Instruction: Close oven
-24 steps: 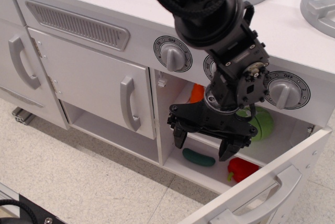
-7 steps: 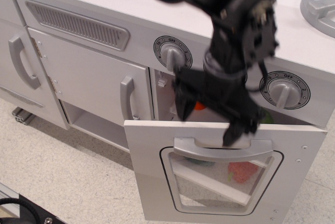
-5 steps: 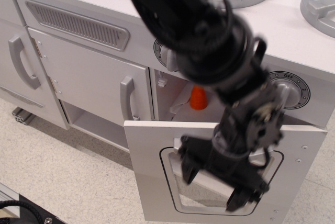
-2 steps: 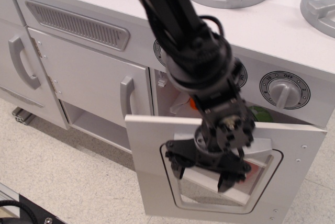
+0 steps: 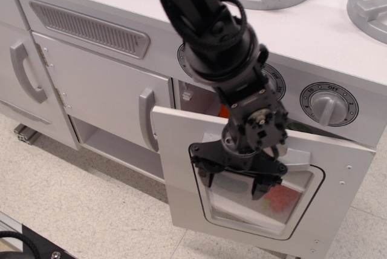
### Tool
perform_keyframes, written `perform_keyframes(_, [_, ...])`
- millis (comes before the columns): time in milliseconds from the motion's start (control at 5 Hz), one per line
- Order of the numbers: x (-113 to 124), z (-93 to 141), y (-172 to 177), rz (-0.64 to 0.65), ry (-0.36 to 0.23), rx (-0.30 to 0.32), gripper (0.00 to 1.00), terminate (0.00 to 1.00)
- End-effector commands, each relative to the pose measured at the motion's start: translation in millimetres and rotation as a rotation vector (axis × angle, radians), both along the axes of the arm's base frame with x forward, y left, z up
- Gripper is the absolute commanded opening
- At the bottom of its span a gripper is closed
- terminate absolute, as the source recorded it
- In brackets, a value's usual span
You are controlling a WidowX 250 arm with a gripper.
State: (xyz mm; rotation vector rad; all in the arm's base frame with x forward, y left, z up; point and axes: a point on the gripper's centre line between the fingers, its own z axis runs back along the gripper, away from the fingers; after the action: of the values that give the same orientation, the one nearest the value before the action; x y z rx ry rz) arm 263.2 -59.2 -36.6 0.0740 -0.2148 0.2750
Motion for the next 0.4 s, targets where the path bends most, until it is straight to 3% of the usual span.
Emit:
perform_keyframes(0, [26.4,10.2,7.0,0.035,-0.059,-0.01,1.0,0.0])
perform_keyframes(200, [36.7,14.0,13.3,0.057,-0.12,-0.031,1.0,0.0])
